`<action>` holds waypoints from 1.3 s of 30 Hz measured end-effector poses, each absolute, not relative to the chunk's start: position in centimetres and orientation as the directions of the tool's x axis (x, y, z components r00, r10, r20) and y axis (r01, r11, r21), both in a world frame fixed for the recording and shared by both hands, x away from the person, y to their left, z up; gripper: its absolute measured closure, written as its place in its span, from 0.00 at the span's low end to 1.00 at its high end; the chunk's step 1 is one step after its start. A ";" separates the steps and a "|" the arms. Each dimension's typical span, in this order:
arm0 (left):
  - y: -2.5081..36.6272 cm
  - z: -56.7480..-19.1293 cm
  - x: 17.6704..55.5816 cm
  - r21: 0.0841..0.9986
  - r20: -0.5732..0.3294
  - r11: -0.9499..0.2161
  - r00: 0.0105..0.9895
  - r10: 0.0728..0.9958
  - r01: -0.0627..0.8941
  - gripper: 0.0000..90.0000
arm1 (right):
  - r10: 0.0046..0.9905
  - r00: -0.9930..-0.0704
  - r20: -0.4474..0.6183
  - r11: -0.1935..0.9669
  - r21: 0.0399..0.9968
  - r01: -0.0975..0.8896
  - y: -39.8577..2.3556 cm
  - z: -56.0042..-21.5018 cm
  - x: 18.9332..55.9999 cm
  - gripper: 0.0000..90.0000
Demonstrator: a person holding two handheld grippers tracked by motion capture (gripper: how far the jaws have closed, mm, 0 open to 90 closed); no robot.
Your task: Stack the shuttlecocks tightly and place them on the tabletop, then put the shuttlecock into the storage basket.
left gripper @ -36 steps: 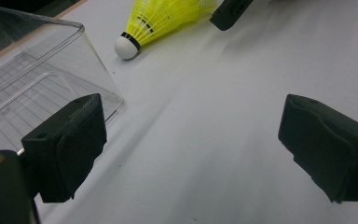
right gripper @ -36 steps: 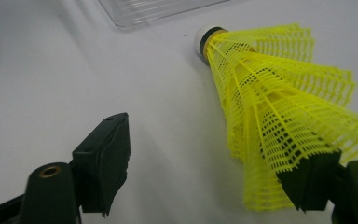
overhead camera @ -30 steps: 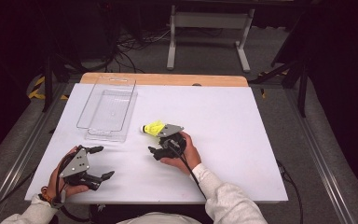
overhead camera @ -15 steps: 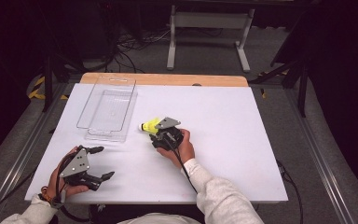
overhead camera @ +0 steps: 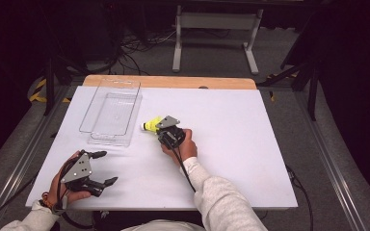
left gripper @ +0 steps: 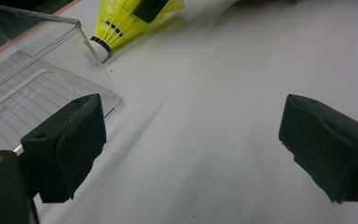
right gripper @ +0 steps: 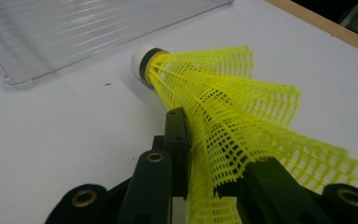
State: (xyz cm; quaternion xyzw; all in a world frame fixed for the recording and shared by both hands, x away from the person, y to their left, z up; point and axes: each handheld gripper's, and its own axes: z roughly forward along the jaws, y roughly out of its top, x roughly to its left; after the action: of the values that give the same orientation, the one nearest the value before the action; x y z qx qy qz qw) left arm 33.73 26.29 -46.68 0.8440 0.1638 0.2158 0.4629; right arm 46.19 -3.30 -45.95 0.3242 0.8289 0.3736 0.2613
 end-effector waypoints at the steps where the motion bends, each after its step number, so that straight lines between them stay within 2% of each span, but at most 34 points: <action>1: 26.3 -46.7 33.7 0.852 0.213 -0.518 0.853 0.476 0.077 0.09 | 0.733 -0.654 -0.189 0.509 0.790 0.341 -3.3 -45.9 46.2 0.89; 23: 26.6 -46.7 33.9 0.863 0.196 -0.499 0.853 0.483 0.084 0.09 | 0.741 -0.662 -0.107 0.439 0.824 0.358 -4.3 -45.7 46.0 0.92; 39: 27.0 -46.6 33.5 0.864 0.200 -0.495 0.840 0.504 0.092 0.09 | 0.735 -0.671 -0.098 0.417 0.845 0.334 -4.8 -45.1 45.4 0.94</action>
State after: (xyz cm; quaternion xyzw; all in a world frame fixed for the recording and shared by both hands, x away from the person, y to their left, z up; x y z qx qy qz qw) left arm 33.51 27.02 -46.62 0.8364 0.1781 0.2196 0.4696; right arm 45.41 -4.77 -45.10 0.3305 0.8084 0.4268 0.2349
